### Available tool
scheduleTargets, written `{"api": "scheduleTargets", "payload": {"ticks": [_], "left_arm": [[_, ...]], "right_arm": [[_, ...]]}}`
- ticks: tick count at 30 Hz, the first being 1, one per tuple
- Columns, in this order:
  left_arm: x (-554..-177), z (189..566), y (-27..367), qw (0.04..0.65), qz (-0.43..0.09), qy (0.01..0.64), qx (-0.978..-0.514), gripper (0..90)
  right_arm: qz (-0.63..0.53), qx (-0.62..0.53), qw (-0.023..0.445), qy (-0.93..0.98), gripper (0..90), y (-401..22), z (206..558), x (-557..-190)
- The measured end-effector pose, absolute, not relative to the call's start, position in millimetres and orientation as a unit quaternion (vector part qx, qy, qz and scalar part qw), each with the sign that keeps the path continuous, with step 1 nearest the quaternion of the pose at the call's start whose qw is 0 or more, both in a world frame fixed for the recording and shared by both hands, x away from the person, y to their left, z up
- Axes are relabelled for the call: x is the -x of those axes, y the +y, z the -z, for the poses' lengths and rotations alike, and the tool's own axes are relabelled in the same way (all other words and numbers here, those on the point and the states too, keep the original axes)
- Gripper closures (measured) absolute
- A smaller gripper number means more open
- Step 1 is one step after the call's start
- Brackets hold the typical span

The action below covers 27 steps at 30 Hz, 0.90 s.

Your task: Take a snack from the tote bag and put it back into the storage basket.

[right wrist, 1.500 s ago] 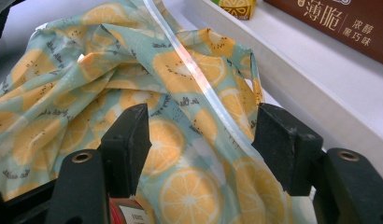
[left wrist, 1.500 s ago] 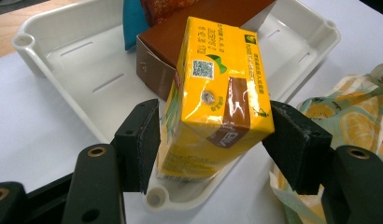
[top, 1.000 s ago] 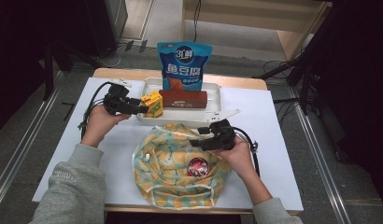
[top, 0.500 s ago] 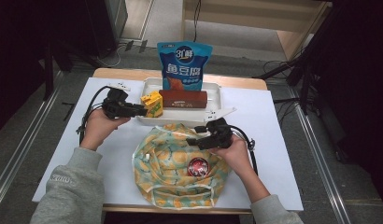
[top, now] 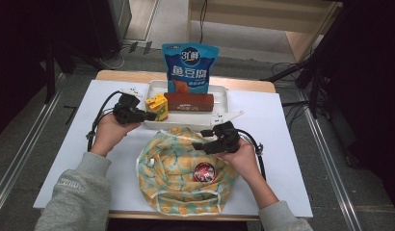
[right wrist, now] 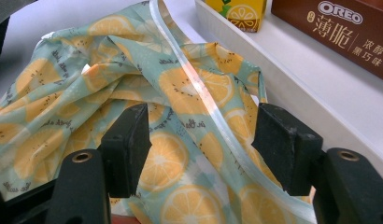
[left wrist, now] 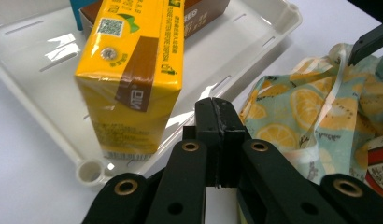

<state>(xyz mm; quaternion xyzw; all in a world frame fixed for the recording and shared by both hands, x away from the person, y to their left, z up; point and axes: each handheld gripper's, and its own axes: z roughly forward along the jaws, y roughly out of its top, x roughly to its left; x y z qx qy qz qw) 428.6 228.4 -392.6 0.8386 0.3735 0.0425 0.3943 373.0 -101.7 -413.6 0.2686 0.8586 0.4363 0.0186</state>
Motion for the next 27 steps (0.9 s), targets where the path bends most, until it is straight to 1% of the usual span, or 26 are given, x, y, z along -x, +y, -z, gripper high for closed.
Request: {"api": "scheduleTargets", "payload": {"ticks": [7,27], "left_arm": [[-432.7,398.4,221.3,0.391,-0.053,0.377,-0.838,90.0],[-436.7,403.4,226.8,0.379,-0.062,0.380,-0.841,90.0]], "right_arm": [[-0.434,-0.269,0.018,0.860,36.9,-100.7,414.1,-372.0],[-0.434,-0.269,0.018,0.860,37.1,-101.8,413.9,-372.0]]}}
